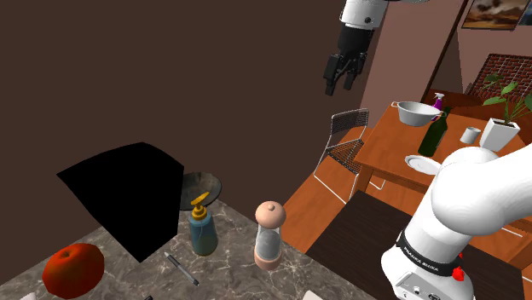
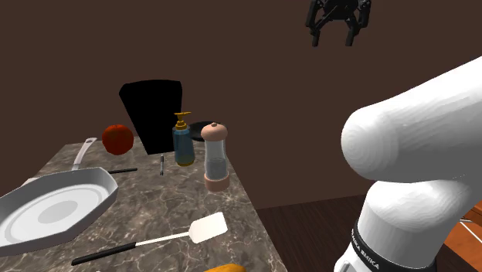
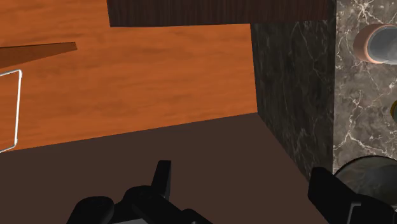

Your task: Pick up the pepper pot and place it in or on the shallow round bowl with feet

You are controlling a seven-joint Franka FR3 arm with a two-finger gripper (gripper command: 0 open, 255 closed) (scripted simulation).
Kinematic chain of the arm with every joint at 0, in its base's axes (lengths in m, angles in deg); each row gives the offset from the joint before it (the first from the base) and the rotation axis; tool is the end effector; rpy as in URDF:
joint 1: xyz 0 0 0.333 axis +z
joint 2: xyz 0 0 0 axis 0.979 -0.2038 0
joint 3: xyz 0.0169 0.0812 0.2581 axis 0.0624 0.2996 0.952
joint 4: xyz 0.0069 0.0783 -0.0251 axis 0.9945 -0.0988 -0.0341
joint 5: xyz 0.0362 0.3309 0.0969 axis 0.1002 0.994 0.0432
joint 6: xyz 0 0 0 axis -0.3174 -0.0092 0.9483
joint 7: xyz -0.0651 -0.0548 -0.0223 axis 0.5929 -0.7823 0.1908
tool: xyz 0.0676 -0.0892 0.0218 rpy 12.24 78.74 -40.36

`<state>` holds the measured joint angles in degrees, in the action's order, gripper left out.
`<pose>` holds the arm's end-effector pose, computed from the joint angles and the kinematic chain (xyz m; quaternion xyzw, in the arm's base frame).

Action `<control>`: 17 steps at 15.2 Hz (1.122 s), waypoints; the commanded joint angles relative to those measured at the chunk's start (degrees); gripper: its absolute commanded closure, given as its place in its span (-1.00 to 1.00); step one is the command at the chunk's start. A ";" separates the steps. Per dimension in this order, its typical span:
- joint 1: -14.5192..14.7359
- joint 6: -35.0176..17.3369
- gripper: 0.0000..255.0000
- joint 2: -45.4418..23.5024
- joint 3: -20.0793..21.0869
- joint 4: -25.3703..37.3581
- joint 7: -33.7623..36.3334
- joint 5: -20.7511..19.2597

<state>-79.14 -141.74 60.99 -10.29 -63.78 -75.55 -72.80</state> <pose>0.3109 -0.0366 0.5632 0.9972 -0.0486 0.0566 0.0048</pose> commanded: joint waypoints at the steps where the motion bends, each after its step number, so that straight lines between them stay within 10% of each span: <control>1: 0.00 0.00 -1.00 0.00 0.00 0.00 0.00 0.00; 17: 7.59 -10.06 -1.00 3.79 20.12 -14.33 22.31 12.63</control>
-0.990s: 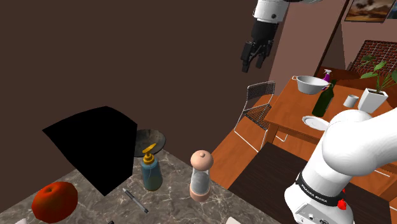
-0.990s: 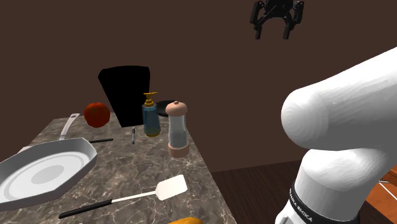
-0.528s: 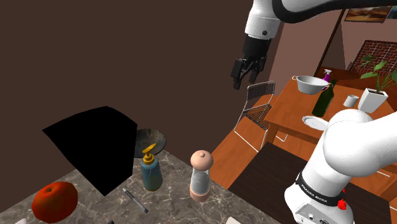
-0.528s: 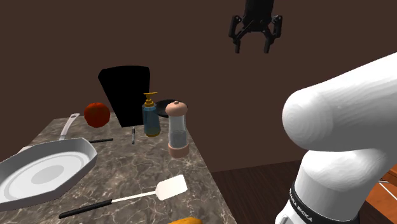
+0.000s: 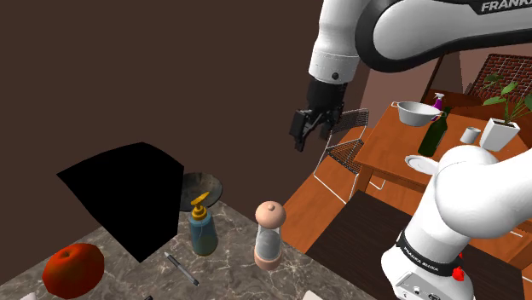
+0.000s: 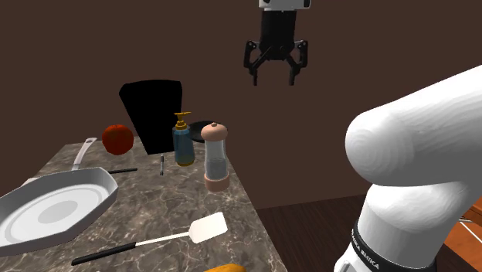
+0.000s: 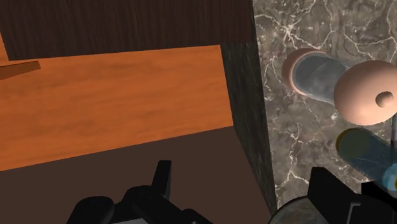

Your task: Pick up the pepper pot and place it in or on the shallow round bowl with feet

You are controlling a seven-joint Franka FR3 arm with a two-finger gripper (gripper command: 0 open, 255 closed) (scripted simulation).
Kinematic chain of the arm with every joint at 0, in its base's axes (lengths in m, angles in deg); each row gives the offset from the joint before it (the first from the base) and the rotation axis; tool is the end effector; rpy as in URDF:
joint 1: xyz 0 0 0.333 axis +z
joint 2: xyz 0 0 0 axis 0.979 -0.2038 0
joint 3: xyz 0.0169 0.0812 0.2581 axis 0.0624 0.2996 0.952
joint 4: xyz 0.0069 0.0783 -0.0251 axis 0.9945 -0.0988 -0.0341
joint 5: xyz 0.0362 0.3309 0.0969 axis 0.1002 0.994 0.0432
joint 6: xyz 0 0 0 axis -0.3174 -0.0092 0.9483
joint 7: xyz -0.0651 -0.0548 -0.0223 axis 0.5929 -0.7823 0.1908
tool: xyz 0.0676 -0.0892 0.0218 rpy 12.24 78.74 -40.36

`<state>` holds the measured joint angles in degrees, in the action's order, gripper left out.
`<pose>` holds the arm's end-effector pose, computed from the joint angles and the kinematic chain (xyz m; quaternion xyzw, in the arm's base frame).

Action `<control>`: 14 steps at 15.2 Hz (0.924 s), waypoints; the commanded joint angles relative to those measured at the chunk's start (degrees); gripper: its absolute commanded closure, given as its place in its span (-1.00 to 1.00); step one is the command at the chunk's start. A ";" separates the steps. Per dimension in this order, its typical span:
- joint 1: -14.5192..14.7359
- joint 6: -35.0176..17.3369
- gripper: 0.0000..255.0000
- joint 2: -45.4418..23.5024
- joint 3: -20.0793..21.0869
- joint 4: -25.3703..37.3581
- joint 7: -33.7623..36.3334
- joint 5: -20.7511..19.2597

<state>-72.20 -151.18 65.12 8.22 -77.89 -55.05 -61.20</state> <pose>0.2816 0.1242 0.4845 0.9964 -0.0686 0.0501 0.0051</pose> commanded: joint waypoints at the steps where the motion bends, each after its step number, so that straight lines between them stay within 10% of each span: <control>1: 1.16 -1.47 -1.00 -0.85 3.03 -0.51 3.25 1.89; 14: 3.81 -13.88 -1.00 -13.66 20.96 1.10 20.49 8.67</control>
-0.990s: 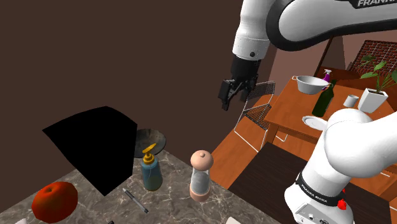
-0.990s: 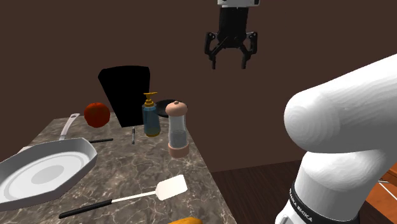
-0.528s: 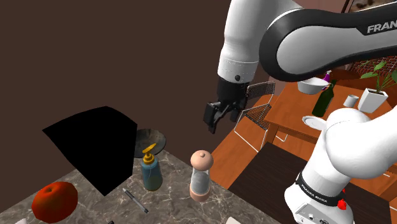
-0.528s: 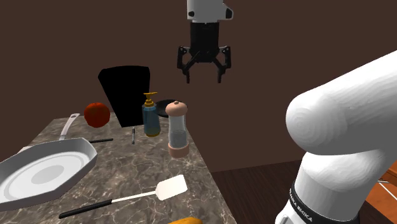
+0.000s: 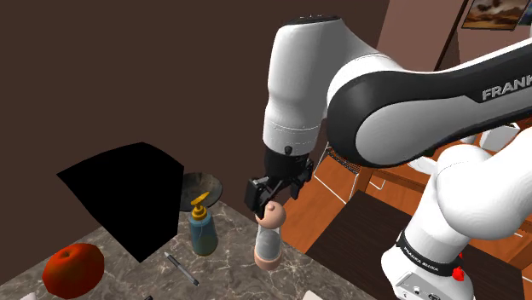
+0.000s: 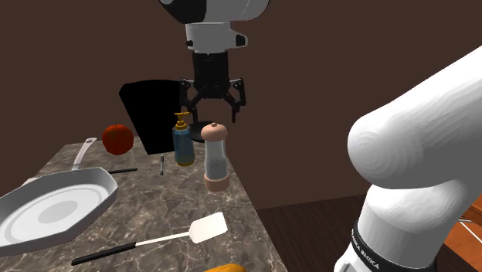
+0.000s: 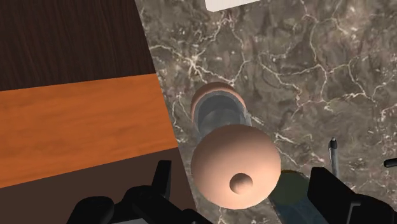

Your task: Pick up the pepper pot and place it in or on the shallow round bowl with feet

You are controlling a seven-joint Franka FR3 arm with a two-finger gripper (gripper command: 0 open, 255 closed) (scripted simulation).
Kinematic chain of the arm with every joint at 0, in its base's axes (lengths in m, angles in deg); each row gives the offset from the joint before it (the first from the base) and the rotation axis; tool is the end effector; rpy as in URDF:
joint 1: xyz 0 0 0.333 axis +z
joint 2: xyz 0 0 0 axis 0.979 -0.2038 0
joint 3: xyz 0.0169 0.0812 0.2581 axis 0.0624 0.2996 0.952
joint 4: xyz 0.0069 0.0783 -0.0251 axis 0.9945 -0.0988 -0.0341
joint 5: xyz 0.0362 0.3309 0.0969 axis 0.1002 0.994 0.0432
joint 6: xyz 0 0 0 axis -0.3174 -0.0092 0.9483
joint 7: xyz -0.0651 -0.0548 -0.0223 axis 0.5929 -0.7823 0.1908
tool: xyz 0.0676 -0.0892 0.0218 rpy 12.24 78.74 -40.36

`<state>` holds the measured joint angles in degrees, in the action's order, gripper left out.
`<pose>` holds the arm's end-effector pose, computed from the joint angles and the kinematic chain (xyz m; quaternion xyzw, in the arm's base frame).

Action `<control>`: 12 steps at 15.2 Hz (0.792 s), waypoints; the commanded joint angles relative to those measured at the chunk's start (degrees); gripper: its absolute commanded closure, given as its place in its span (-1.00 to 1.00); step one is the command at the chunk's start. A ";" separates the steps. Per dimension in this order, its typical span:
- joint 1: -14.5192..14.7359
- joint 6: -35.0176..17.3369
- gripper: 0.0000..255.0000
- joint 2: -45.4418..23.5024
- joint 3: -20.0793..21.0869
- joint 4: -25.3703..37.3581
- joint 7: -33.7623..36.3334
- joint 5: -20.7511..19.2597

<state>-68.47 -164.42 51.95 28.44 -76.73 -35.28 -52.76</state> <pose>0.2575 0.2699 0.4098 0.9952 -0.0876 0.0444 0.0052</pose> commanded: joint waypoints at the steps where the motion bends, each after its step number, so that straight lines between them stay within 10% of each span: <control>1: 0.01 -1.55 -1.00 -0.89 1.02 -0.56 0.77 0.29; 12: -0.54 -6.70 -1.00 -3.51 2.72 -3.13 1.08 0.46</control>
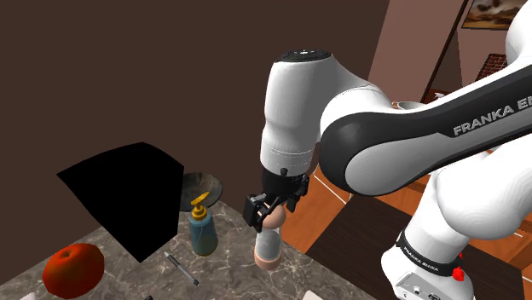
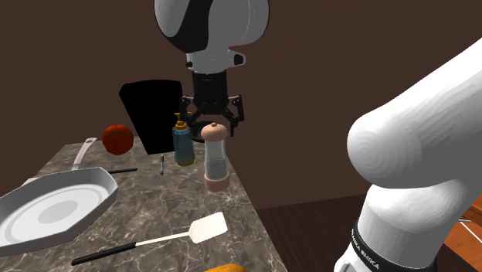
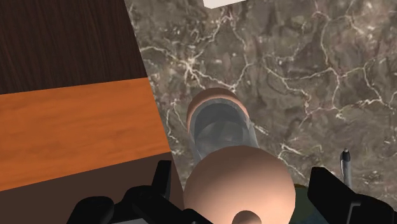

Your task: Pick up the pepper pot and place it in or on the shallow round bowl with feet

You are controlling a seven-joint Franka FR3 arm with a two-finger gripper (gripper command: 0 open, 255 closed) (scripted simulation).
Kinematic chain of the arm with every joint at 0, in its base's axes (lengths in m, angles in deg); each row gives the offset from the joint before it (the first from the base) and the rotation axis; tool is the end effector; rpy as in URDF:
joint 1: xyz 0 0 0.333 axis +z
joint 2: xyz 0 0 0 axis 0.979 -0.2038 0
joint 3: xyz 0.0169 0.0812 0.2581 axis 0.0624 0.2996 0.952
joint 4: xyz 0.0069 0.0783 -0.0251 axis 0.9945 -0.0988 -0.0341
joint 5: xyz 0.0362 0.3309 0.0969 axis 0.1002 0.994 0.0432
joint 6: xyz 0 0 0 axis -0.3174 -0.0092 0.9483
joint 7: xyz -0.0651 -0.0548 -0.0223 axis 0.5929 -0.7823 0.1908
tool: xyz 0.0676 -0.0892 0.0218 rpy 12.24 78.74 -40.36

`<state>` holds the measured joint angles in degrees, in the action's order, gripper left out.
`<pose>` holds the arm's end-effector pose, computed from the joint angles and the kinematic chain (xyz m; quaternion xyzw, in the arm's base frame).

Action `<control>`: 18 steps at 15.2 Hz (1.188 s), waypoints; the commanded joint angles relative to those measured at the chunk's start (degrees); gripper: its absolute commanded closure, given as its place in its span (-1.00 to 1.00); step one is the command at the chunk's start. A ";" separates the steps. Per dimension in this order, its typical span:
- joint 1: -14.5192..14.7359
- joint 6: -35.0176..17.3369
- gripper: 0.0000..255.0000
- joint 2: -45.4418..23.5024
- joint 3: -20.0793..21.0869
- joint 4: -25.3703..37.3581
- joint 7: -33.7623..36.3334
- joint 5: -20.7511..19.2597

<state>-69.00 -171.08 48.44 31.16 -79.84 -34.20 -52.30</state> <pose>0.2586 0.2746 0.3749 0.9951 -0.0885 0.0443 0.0048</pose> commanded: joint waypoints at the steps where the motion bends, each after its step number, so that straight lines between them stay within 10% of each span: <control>1: 0.00 -0.04 -1.00 -0.01 0.00 -0.02 -0.01 0.00; 2: 0.00 -0.04 -1.00 -0.01 0.00 -0.02 -0.01 0.00; 3: 0.00 -0.04 1.00 -0.01 0.00 -0.02 -0.01 0.00; 18: 0.29 5.38 1.00 2.44 -1.87 2.98 -0.49 -0.40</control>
<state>-68.77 -166.69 50.42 29.64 -77.38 -34.60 -52.63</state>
